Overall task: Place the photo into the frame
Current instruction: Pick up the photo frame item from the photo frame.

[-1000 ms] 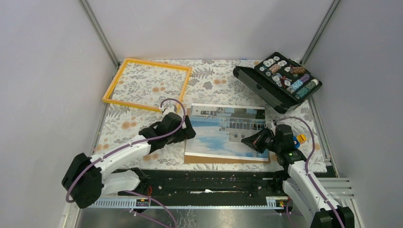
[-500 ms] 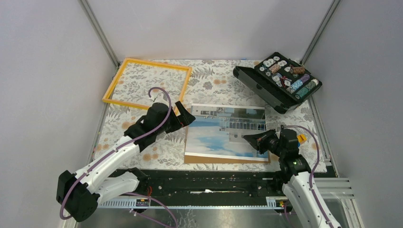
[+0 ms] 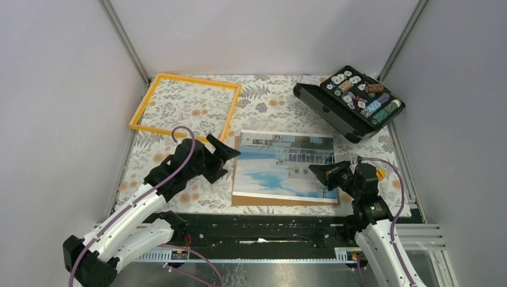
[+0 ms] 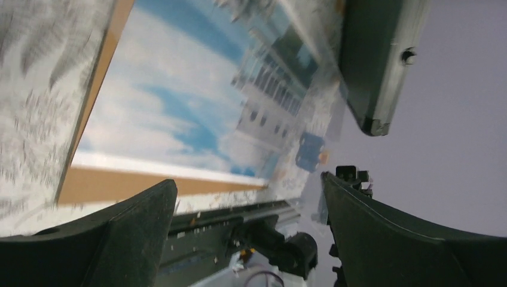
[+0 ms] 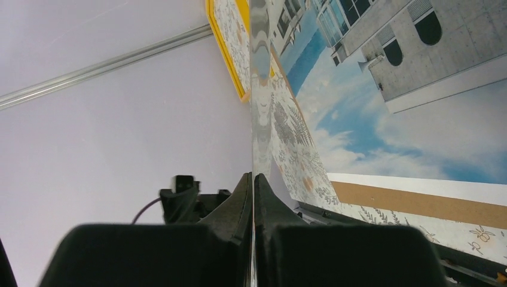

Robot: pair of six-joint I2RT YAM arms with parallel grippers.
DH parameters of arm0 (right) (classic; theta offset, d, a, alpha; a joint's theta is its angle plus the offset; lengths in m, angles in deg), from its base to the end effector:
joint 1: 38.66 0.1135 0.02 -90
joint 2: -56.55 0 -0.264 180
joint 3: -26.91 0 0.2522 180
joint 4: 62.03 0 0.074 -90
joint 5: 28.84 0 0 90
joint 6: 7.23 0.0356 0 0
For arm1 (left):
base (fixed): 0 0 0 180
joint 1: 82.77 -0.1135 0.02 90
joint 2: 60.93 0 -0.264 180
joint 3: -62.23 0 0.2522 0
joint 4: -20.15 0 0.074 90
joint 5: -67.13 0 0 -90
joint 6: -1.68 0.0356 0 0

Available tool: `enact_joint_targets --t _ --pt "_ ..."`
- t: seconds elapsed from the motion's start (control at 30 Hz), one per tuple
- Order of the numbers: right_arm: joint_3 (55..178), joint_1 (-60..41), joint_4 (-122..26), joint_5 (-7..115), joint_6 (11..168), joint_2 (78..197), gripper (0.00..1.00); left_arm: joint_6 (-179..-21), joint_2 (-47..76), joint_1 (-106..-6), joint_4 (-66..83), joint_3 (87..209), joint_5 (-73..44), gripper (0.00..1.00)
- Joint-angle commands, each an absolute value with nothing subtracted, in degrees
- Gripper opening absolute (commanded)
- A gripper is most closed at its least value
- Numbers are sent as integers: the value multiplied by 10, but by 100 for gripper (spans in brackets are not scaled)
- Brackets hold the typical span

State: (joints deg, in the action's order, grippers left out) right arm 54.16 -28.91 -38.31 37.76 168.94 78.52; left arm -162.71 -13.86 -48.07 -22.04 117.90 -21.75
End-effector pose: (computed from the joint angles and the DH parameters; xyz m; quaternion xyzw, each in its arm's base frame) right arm 0.1233 0.0355 0.2017 0.3982 0.6975 0.5354 0.2612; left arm 0.1483 -0.1035 0.2839 -0.2948 0.8305 -0.3900 0.2671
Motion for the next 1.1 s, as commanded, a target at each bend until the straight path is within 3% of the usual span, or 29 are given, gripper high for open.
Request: enact_joint_targets --t 0.0,0.13,0.27,0.43,0.63,0.83,1.07 --pt "518 -286 -443 380 1709 794 0 -1834 -168 -480 -216 1100 -113 99" --pt "506 -286 -455 377 1709 801 0 -1927 -193 -473 -108 1006 -85 99" --pt "503 -286 -459 376 1711 801 0 -1995 -145 -431 201 906 -112 99" --pt "502 -286 -460 375 1713 801 0 -1943 0 -390 290 944 -140 99" --pt "502 -286 -460 377 1715 800 0 -1996 134 -339 496 916 -206 97" --pt "500 -286 -461 375 1715 799 0 -1994 184 -329 553 920 -245 67" --pt "493 -286 -451 368 1718 780 0 -2031 220 -330 654 896 -263 48"
